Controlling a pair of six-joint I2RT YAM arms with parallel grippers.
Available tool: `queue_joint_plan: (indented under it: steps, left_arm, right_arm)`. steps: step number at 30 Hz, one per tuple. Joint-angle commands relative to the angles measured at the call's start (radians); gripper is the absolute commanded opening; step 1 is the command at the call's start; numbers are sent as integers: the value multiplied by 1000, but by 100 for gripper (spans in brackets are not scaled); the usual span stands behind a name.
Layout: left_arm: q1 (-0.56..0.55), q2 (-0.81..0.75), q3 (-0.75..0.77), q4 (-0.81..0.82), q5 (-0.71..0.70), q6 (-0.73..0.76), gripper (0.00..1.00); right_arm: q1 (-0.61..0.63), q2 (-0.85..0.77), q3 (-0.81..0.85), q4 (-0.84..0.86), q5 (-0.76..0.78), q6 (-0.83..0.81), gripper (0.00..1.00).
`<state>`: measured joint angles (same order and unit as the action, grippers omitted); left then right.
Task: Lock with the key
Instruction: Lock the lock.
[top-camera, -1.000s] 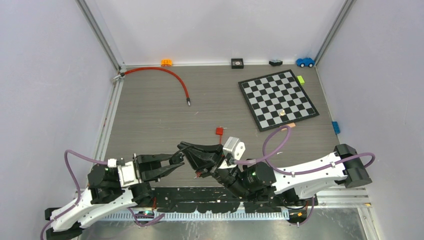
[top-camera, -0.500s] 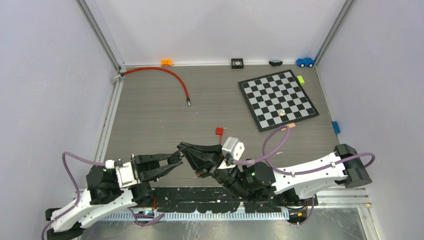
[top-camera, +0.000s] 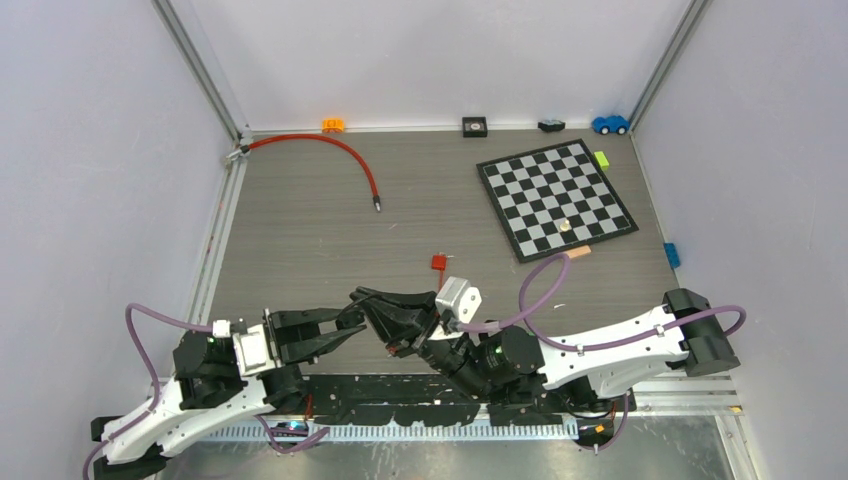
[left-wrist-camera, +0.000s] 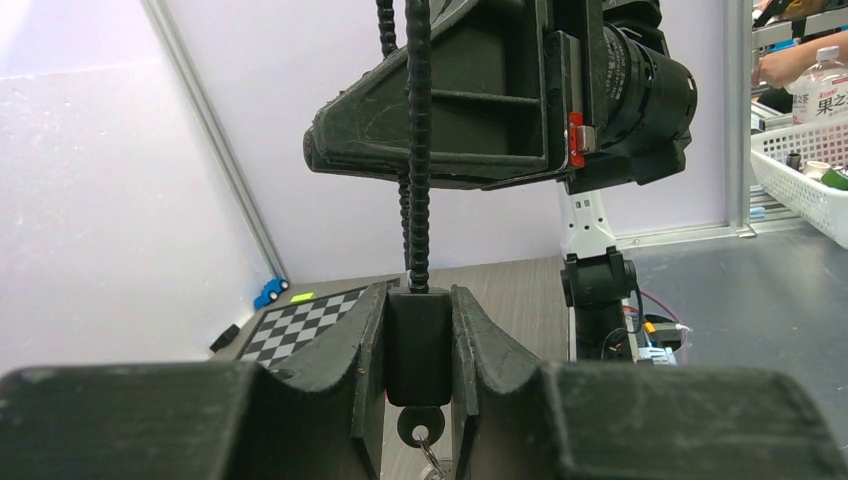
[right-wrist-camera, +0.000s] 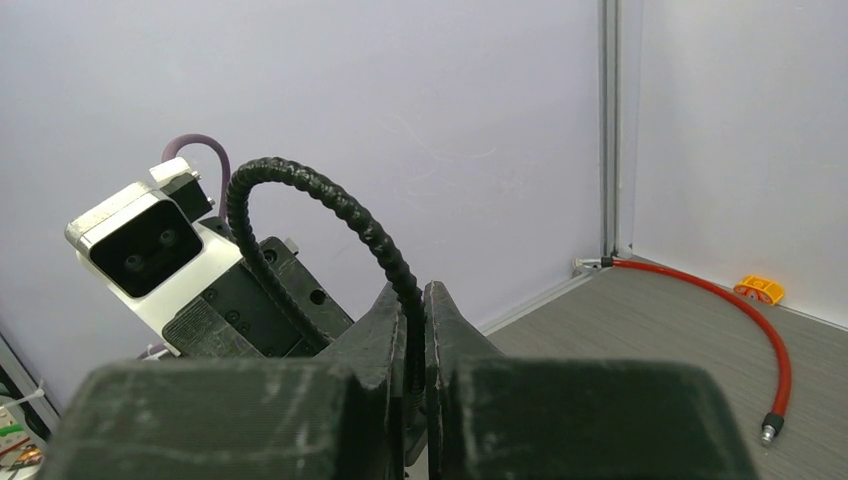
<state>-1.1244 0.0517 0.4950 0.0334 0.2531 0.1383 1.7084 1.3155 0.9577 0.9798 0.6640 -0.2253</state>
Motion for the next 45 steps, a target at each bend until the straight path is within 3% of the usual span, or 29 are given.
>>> queue_joint_plan:
  steps: [1, 14, 37, 45]
  left_arm:
    - [0, 5, 9, 11, -17, -2, 0]
    - [0, 7, 8, 8, -85, -12, 0]
    - [0, 13, 1, 14, -100, -26, 0]
    - [1, 22, 12, -56, -103, -22, 0]
  right_arm:
    - [14, 7, 33, 36, -5, 16, 1]
    - [14, 42, 39, -113, -24, 62, 1]
    - [5, 113, -9, -157, 47, 130, 1]
    - [4, 137, 87, -323, 11, 115, 1]
